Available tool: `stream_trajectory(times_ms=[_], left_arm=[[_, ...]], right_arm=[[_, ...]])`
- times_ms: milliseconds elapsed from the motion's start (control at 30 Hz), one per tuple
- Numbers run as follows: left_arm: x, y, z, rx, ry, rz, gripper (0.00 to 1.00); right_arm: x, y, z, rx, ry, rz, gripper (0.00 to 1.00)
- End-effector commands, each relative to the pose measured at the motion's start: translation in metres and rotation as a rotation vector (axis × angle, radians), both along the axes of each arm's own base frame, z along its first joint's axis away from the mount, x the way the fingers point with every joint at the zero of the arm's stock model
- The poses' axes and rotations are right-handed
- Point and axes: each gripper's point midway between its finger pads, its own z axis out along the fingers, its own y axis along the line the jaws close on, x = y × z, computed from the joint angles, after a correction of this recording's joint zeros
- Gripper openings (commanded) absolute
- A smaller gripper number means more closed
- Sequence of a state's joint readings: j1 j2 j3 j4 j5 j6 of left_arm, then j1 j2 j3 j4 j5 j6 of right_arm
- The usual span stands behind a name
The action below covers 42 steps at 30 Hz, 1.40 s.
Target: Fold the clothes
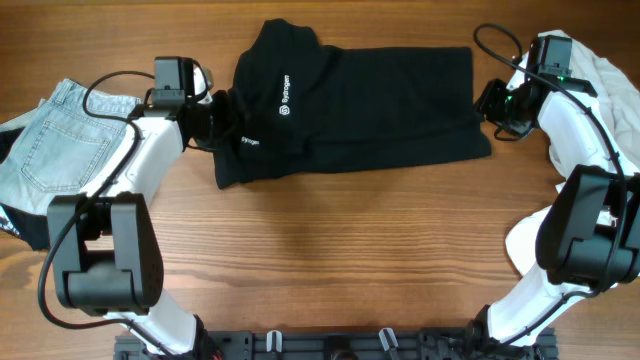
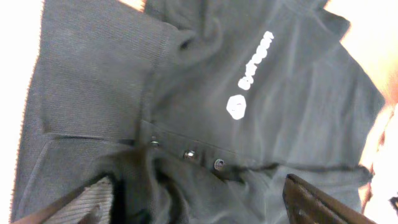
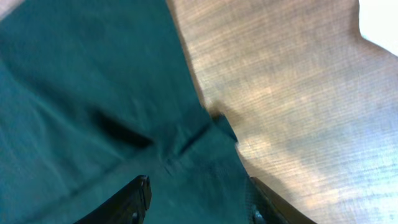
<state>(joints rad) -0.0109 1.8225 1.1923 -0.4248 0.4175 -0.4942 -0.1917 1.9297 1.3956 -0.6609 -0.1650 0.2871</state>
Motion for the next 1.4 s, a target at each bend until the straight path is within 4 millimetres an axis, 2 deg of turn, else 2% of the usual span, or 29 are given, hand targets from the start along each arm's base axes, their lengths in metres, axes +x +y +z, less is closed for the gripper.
stream_trajectory(times_ms=[0,100,133,233,267,333,400,567,667,733,767,833,1033,1067,1100,1133,1233,1367], left_arm=[[-0.003,-0.019,0.022,-0.098,-0.058,-0.107,1.00],[-0.017,-0.049,0.032,-0.060,-0.109,-0.262,1.00],[-0.023,-0.059,0.029,-0.024,-0.112,-0.324,1.00],[-0.039,-0.072,0.005,0.174,-0.061,-0.381,1.00],[-0.042,-0.076,0.001,0.219,-0.055,-0.391,1.00],[-0.049,-0.091,-0.007,0.304,-0.054,-0.430,0.99],[-0.053,-0.097,-0.013,0.370,-0.049,-0.446,0.99],[-0.061,-0.094,-0.026,0.490,-0.017,-0.455,0.99],[-0.061,-0.093,-0.026,0.494,-0.016,-0.454,0.96],[-0.059,-0.091,-0.027,0.511,-0.020,-0.446,0.88],[-0.057,-0.091,-0.030,0.513,-0.022,-0.444,0.76],[-0.055,-0.092,-0.036,0.514,-0.019,-0.445,0.66],[-0.049,-0.095,-0.049,0.510,-0.018,-0.447,0.52],[-0.048,-0.096,-0.049,0.510,-0.024,-0.446,0.38],[-0.047,-0.096,-0.048,0.508,-0.029,-0.445,0.16],[-0.046,-0.097,-0.047,0.507,-0.036,-0.442,0.04],[-0.033,-0.102,-0.035,0.495,-0.091,-0.427,0.04],[-0.002,-0.115,0.003,0.469,-0.212,-0.393,0.04]], right_arm=[[-0.015,-0.001,-0.012,-0.035,0.059,0.041,0.49],[-0.038,0.003,-0.038,-0.025,0.123,0.049,0.48],[-0.043,0.005,-0.046,-0.022,0.131,0.049,0.48],[-0.059,0.008,-0.071,-0.016,0.146,0.040,0.47],[-0.063,0.008,-0.075,-0.016,0.148,0.040,0.43],[-0.072,0.008,-0.082,-0.020,0.175,0.037,0.22],[-0.077,0.008,-0.083,-0.021,0.198,0.037,0.06],[-0.105,-0.013,-0.087,-0.132,0.324,-0.043,0.04],[-0.108,-0.016,-0.087,-0.149,0.336,-0.047,0.04],[-0.108,-0.015,-0.087,-0.145,0.336,-0.047,0.04],[-0.108,-0.015,-0.087,-0.144,0.335,-0.046,0.04],[-0.108,-0.015,-0.087,-0.144,0.336,-0.046,0.04],[-0.108,-0.015,-0.087,-0.144,0.338,-0.046,0.04],[-0.108,-0.015,-0.087,-0.144,0.337,-0.046,0.04],[-0.108,-0.015,-0.087,-0.144,0.337,-0.046,0.04],[-0.108,-0.015,-0.087,-0.144,0.337,-0.046,0.04],[-0.108,-0.015,-0.087,-0.144,0.337,-0.046,0.04],[-0.108,-0.015,-0.087,-0.144,0.338,-0.046,0.04]])
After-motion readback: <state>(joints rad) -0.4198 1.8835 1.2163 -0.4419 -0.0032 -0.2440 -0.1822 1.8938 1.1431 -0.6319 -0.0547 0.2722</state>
